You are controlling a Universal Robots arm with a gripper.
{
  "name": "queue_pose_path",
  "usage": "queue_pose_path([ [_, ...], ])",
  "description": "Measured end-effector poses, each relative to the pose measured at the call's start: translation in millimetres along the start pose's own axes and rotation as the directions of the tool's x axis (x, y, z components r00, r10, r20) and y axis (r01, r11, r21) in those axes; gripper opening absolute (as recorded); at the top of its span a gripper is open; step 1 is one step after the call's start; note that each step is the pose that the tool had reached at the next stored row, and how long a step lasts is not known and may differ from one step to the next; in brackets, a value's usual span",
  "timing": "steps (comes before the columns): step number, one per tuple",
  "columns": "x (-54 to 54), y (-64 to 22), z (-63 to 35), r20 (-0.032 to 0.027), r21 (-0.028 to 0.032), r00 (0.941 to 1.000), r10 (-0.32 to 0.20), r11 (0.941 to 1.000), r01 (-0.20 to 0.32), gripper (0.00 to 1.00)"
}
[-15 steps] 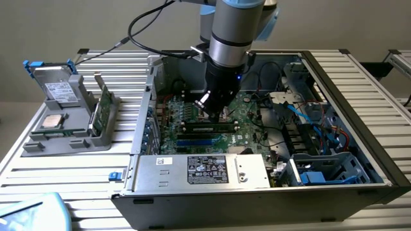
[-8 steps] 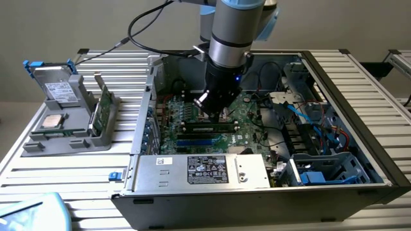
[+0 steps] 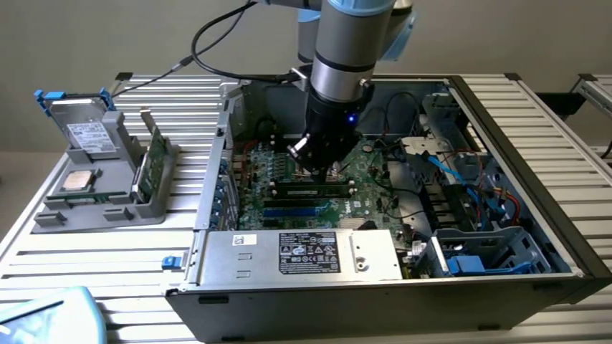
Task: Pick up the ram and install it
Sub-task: 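Press down the ram until it locks into place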
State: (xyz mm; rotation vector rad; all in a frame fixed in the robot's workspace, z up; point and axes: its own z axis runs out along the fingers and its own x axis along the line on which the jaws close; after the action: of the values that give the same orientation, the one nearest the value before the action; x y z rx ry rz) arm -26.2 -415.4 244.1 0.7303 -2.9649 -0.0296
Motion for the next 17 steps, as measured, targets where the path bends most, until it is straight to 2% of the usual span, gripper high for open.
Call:
queue_pose_path([
  [4,-0.1,0.0,0.9,0.0017,0.0013,0.9987,0.051,0.9987,-0.051,0.11],
  [8,-0.1,-0.1,1.8,0.0034,0.0023,0.9948,0.102,0.9948,-0.102,0.11],
  [12,-0.2,-0.1,2.7,0.0054,0.0036,0.9885,0.151,0.9885,-0.151,0.11],
  [17,-0.3,-0.2,3.8,0.0079,0.0051,0.9771,0.213,0.9771,-0.213,0.11],
])
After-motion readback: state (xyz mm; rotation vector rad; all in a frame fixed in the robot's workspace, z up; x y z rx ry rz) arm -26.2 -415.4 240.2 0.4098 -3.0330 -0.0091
